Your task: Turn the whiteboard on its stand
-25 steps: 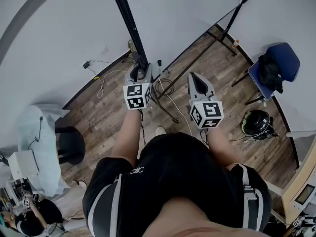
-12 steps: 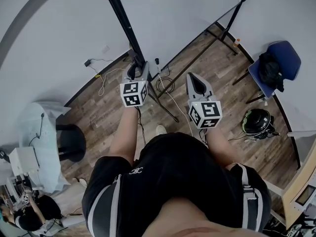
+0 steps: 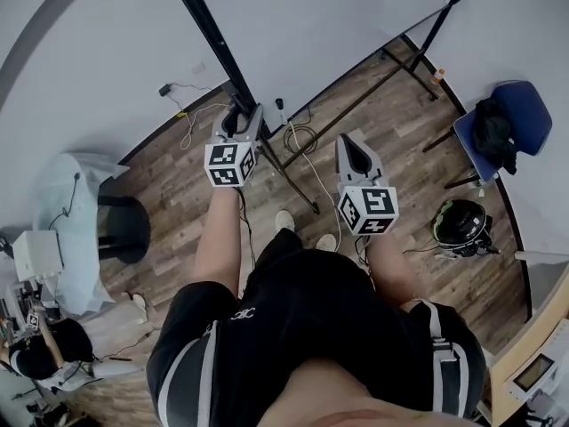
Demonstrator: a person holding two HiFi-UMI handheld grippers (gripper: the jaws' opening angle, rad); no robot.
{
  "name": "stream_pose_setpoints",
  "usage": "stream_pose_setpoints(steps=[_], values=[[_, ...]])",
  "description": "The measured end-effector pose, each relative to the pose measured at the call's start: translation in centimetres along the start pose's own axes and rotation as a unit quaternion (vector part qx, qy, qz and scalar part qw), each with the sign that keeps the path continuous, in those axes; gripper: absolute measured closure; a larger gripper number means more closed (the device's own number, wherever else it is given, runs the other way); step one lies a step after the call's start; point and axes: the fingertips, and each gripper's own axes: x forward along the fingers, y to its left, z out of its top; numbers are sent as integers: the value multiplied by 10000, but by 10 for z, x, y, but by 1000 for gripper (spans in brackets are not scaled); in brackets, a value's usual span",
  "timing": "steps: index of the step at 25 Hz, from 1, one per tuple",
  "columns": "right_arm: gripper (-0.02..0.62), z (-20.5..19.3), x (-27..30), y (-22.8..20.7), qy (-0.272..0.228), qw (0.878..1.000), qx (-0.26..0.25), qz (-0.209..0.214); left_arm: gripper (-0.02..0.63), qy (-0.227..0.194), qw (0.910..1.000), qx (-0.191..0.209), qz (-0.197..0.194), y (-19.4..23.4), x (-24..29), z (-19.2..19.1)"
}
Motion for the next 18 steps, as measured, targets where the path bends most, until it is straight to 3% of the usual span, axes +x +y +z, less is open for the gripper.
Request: stream_pose_setpoints(steps=[11,18], values=[[589,-16,-13,-3,105,9997,184,127,423,-12,9999,-84,94,-17,-34,-6],[589,-8,0,30,1,9994,103,328,421,83,9999,17,-137,-21,-41,-8]])
